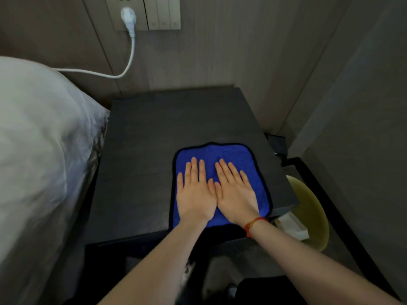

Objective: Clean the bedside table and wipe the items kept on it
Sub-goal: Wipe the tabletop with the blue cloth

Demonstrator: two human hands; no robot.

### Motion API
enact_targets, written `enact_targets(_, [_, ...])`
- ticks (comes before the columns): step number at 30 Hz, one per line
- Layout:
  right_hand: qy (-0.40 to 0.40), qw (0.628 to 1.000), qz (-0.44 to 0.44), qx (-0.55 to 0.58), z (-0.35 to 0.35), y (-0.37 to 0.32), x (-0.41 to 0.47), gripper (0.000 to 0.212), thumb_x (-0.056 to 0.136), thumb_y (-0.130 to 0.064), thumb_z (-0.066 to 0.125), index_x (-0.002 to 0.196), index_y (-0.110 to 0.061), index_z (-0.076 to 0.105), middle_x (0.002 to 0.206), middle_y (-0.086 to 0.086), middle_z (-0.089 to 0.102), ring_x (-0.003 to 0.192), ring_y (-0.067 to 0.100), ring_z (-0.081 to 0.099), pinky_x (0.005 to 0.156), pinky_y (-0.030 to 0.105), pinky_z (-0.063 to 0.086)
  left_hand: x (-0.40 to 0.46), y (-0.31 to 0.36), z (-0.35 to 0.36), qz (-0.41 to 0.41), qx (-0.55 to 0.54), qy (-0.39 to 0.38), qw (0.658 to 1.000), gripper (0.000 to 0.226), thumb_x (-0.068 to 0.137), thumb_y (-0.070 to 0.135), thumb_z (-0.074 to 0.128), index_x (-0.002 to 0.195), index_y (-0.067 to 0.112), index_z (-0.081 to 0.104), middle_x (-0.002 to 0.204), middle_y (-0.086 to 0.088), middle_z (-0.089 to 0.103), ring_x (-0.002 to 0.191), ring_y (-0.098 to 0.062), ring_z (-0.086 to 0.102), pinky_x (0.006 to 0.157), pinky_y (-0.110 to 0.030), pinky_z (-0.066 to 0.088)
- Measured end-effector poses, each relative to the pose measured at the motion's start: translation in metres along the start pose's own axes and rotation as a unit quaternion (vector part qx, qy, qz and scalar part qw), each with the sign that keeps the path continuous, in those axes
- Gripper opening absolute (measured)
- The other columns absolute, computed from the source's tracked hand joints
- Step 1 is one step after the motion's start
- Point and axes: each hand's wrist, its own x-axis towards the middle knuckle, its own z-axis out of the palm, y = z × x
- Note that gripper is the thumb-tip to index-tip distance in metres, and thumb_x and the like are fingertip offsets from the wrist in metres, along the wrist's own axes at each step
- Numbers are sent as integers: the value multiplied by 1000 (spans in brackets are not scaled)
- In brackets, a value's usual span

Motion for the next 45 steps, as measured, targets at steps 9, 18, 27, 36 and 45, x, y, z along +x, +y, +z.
enact_targets(9, [-14,1000,8,17,-2,7,32,54,98,-40,14,148,-24,1,158,-8,-1,144,10,-4,116,33,-2,31,5,1,-7,1,2,1000,57,99,38,14,150,18,-3,159,-1,-8,147,-15,-7,118,-36,-4])
enact_targets(18, [-21,999,17,17,-8,24,108,54,99,-41,14,148,-24,3,158,-7,0,144,11,-2,116,33,-2,107,15,2,-16,6,-1,1000,56,99,37,13,150,17,-2,159,-2,-6,147,-16,-6,118,-37,-3])
enact_targets(27, [-15,999,19,22,-11,45,203,53,99,-39,15,148,-22,5,158,-6,1,145,12,0,117,34,0,203,25,2,-15,19,-6,1000,56,100,37,13,150,17,-2,159,-3,-7,147,-18,-5,118,-38,-2])
enact_targets(36, [-15,1000,20,15,-15,60,278,53,99,-38,15,148,-21,6,158,-5,1,145,13,0,117,36,1,278,32,3,-21,24,-8,999,56,100,36,14,150,16,1,160,-3,-4,147,-19,-4,118,-39,-2])
enact_targets(45, [-8,1000,11,20,-16,66,299,54,99,-38,16,149,-19,7,158,-4,3,145,14,2,117,36,1,298,36,1,-26,31,-7,999,55,100,35,13,150,16,1,160,-4,-4,147,-20,-3,118,-39,-1])
